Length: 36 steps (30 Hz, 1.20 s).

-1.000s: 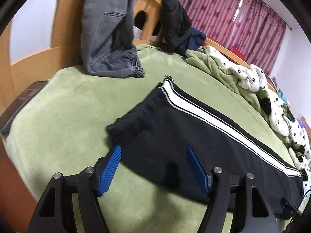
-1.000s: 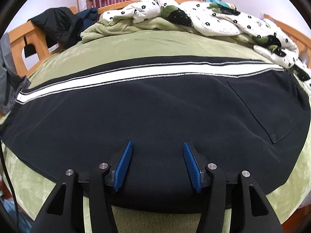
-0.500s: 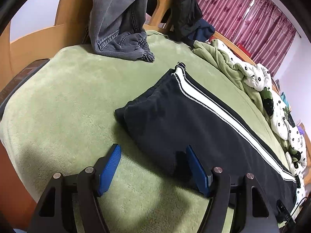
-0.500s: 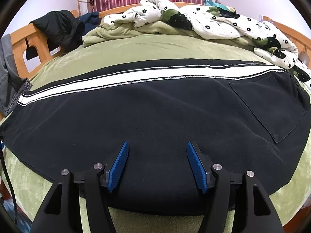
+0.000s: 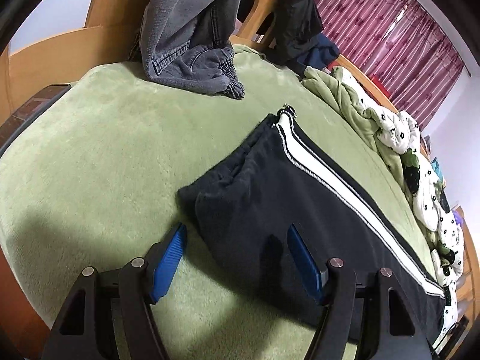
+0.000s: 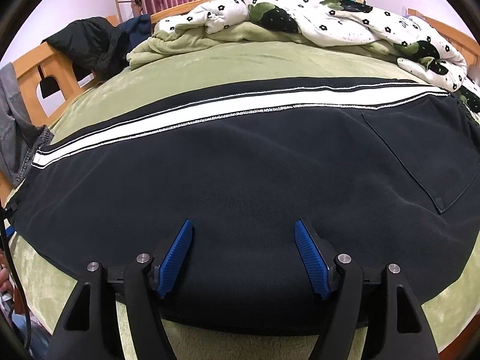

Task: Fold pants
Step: 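Close the left tool on the leg cuffs of the sweatpants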

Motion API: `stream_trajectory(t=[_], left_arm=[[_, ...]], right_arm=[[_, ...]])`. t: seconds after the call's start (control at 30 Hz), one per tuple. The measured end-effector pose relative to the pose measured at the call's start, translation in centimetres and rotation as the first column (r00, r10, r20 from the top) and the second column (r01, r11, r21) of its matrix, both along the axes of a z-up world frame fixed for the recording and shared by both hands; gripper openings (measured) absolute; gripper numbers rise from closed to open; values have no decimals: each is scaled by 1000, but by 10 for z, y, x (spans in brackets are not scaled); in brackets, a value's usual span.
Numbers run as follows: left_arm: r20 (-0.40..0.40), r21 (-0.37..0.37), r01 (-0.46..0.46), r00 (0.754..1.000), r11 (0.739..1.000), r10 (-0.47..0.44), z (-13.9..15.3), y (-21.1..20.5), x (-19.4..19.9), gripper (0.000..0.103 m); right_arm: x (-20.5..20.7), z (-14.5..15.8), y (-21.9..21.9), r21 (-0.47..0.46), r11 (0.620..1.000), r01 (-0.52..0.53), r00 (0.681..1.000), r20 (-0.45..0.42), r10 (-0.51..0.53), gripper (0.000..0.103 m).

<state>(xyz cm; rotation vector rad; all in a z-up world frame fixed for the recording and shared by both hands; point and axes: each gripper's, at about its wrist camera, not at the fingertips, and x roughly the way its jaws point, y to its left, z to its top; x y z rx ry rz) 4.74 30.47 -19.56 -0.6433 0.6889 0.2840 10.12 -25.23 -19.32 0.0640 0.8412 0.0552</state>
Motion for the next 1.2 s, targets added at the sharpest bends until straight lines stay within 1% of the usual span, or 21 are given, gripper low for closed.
stream_trajectory(t=[0.13,0.37,0.43,0.47,0.53,0.6,0.67,0.73,0.87,0.93,1.0,1.03,1.07,1.1,1.13,1.17,1.2], left_arm=[[4,-38,-1,1000,999,1,-2,8,5,68],[-12,-28,3,1000,1000,-4,-3,7,10,66],[-5,-23,32,999,999,-32,-3,10,11,65],[-1,-34,34,999,999,-34,-4,14,12,63],[23,-93,1,1000,996,1,-6,25,7,45],[43,-143,-7,999,990,13,-9,34,3,39],[64,-192,-1,998,981,13,-12,41,1,39],[75,-214,0,997,977,16,-14,43,1,39],[59,-164,-20,998,986,30,-13,35,5,38],[57,-153,-25,998,988,35,-12,34,8,30],[48,-152,-27,998,988,35,-10,36,8,26],[47,-145,-29,998,989,37,-8,35,8,22],[44,-115,-40,998,993,45,-2,31,8,21],[36,-55,-50,998,997,52,7,22,9,20],[30,20,-52,998,998,51,17,11,11,20],[25,132,-47,999,990,44,31,-7,13,19],[28,239,-27,999,971,21,48,-29,17,19]], right_arm=[[1,0,-2,18,1000,-1,1000,-4,1,71],[-2,0,1,3,1000,-3,1000,25,3,71],[-3,1,1,-1,1000,-3,999,32,3,71],[-4,2,1,3,1000,-2,999,34,2,71],[-6,4,-1,15,1000,-1,999,34,1,71],[-8,6,-5,39,999,-3,999,40,2,71],[-9,8,-8,61,998,4,999,45,-6,71],[-10,8,-12,83,997,3,999,45,-7,71],[-13,12,-21,131,991,17,998,61,-25,71],[-15,13,-26,150,988,24,997,62,-34,71],[-15,16,-32,159,987,28,998,55,-37,71],[-15,18,-33,156,987,27,998,48,-35,71],[-17,21,-37,156,987,26,998,52,-35,70],[-19,23,-40,149,988,37,997,59,-46,69],[-21,25,-42,142,989,43,996,65,-52,68],[-24,28,-45,141,989,44,995,78,-55,68],[-27,31,-49,137,990,46,995,85,-58,68]])
